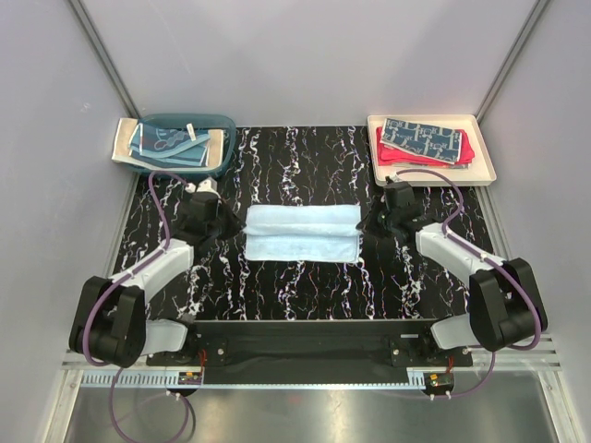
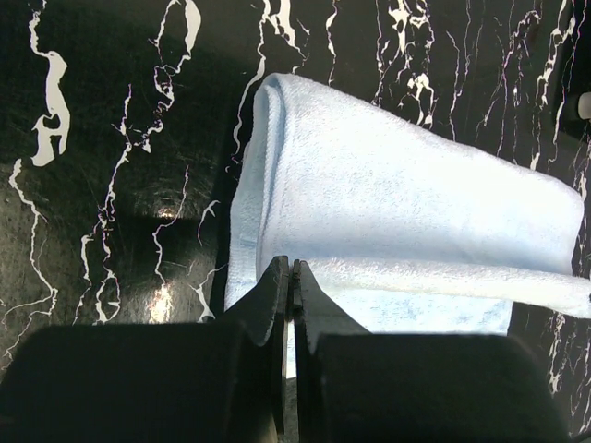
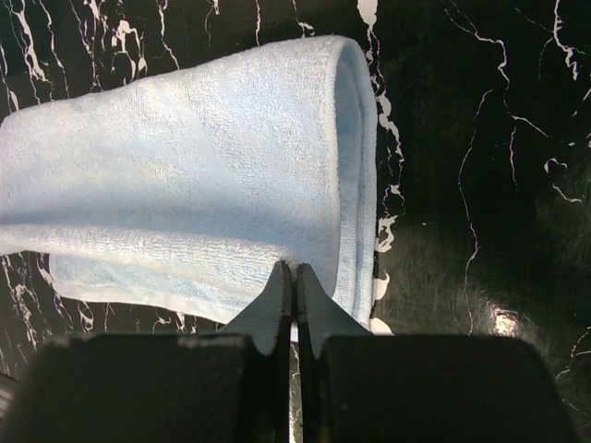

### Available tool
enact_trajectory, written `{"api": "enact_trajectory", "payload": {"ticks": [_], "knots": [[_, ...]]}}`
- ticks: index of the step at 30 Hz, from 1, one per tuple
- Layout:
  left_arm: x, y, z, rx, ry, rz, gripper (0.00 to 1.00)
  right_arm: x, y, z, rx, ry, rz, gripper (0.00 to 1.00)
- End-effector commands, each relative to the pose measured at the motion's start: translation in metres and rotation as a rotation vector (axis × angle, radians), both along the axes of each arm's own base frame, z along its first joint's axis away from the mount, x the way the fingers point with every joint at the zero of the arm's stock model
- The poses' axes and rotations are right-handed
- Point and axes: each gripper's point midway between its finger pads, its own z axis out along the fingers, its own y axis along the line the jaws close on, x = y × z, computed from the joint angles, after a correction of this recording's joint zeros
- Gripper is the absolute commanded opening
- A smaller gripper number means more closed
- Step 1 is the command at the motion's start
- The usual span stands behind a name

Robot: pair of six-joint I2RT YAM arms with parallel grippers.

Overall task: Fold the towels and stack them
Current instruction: Fold the towel

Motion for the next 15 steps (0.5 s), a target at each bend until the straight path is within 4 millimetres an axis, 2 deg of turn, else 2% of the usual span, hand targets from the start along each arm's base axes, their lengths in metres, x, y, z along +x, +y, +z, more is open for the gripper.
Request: {"api": "enact_trajectory", "payload": {"ticks": [1,5,11,15], "knots": [[0.008,0.001,0.015,-0.013,-0.081,0.013,0.00,0.004,0.001,0.011,0.022,-0.058,-0.012,0.00],[0.006,0.001,0.014,-0.011,-0.077,0.011,0.00,0.004,0.002,0.013,0.029,-0.061,-0.010,0.00],[0.007,-0.001,0.034,-0.015,-0.118,-0.003,0.00,0.004,0.000,0.034,0.028,-0.098,-0.019,0.00],[0.002,0.002,0.041,-0.003,-0.119,-0.004,0.00,0.000,-0.004,0.041,0.016,-0.106,-0.021,0.00]]}}
